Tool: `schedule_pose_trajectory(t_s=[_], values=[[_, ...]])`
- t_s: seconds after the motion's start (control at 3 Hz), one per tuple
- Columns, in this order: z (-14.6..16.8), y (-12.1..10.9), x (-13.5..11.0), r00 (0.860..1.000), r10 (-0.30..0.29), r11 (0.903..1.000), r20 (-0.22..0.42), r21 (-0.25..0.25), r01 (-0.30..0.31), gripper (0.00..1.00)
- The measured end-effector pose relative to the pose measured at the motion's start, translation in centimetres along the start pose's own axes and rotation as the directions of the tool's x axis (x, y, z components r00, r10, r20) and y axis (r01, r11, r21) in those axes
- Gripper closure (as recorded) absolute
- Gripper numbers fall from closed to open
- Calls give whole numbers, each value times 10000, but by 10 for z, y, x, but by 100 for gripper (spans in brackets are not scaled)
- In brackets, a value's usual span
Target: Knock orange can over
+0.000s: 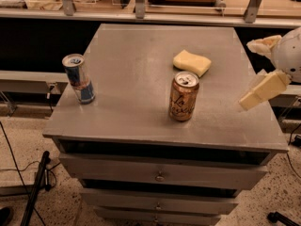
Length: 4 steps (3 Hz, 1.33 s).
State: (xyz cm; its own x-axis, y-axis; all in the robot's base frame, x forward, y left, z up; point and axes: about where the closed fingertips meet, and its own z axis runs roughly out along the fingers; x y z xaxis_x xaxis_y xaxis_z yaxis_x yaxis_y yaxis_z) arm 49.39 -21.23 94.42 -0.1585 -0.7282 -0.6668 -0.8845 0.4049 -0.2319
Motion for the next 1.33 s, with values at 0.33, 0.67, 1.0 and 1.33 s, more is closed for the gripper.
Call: schedule_pose_trajectory(t_s=[0.33, 0.67, 1.0, 1.33], values=[[-2, 4, -12, 9997, 116, 9999, 230, -82, -114, 0], [11, 2, 4, 9984, 193, 9997, 529, -137, -186, 0], [27, 10, 6, 9624, 999, 9950, 2524, -279, -960, 0], [27, 22, -33, 9092, 1274, 9917, 3965, -649, -1106, 0]])
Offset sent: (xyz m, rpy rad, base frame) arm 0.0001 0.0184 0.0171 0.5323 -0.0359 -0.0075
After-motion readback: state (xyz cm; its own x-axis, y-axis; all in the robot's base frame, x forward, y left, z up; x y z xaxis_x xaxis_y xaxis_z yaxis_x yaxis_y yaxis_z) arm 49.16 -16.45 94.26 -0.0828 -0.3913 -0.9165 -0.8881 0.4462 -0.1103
